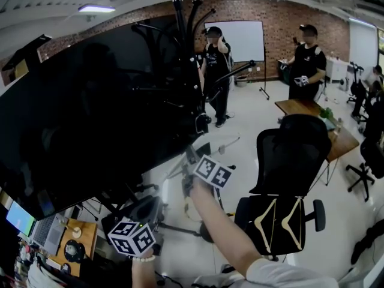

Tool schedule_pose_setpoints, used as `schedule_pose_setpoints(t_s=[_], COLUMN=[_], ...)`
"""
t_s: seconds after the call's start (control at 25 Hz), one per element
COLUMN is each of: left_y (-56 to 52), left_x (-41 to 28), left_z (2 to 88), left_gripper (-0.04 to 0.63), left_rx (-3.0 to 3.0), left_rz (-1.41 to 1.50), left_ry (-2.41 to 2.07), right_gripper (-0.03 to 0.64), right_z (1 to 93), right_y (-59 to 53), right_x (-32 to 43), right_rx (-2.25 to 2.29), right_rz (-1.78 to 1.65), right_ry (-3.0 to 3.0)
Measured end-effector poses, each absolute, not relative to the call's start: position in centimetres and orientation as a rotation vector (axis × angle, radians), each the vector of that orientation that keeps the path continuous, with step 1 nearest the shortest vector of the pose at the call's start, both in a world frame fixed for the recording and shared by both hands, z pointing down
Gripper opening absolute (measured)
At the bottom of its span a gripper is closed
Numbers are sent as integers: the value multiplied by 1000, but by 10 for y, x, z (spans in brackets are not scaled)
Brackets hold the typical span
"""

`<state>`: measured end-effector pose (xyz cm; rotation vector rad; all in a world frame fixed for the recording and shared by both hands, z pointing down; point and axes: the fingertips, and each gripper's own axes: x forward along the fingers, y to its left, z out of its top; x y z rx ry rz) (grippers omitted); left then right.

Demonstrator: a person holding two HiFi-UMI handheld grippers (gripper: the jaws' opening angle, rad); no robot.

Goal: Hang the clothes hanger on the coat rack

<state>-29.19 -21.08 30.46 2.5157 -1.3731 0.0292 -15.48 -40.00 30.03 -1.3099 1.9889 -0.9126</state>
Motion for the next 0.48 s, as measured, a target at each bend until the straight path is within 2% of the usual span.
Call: schedule_pose_setpoints(t_s=[0.48], left_y=[-204], left_x=[-279], left_z=[308], left_gripper=[-9], left_rx=[2515], left_rz=[19], left_ry=[-1353], right_gripper=[172], right_z=[301], right_y=[-395], right_x=[-150], right_rx=[-1262], right_rz=[-926], right_ry=[2015])
